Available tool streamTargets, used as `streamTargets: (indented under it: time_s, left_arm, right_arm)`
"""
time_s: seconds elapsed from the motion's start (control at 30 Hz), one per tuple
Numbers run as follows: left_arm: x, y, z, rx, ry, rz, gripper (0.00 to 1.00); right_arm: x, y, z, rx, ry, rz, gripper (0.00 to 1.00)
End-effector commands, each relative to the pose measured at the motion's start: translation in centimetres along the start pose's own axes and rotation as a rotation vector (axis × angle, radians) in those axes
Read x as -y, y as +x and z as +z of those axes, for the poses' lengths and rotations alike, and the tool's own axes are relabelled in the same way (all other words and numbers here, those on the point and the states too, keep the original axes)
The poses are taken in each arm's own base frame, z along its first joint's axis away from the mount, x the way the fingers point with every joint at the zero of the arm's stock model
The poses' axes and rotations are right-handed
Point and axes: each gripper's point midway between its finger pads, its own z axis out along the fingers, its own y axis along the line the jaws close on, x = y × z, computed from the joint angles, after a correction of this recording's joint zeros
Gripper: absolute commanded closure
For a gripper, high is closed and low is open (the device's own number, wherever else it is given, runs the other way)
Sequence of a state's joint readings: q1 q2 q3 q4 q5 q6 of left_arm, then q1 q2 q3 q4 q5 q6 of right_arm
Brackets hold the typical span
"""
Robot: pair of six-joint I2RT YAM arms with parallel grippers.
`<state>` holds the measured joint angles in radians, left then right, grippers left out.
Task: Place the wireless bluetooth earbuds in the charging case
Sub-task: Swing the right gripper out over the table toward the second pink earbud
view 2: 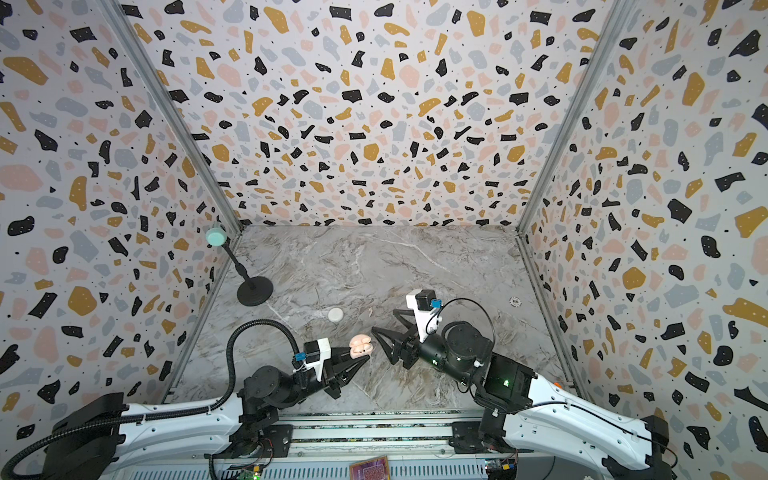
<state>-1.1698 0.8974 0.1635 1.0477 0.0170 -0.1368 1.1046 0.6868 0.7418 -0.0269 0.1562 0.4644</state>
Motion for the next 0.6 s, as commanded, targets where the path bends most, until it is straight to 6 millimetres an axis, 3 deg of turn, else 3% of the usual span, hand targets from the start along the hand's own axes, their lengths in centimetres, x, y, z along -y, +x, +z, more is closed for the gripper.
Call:
streamTargets:
  time_s: [0.0,0.23,0.43,0.57]
  left_arm:
    - [0.7,-1.9,0.0,0.05,0.026,0.052,1.0]
    - [0.4,-3.4,-0.5,0.037,-0.002,0.183,1.0]
    - [-0.1,-4.3,-1.0,0.003,-0.035,0.282,1.0]
    - [-0.5,-4.3,-1.5,-0.04,-0.06,0.38,1.0]
  right_arm:
    - [2.1,-2.2,-1.4,0.057,0.099,0.045,0.16]
    - [5.4,-2.4,-2.1,0.05,0.198,0.127,0.01]
    - [8.1,-1.6,-2.2,0.046,0.306,0.196,0.01]
    - [8.7,-1.3,-1.7,0.032,0.328,0.205,0.01]
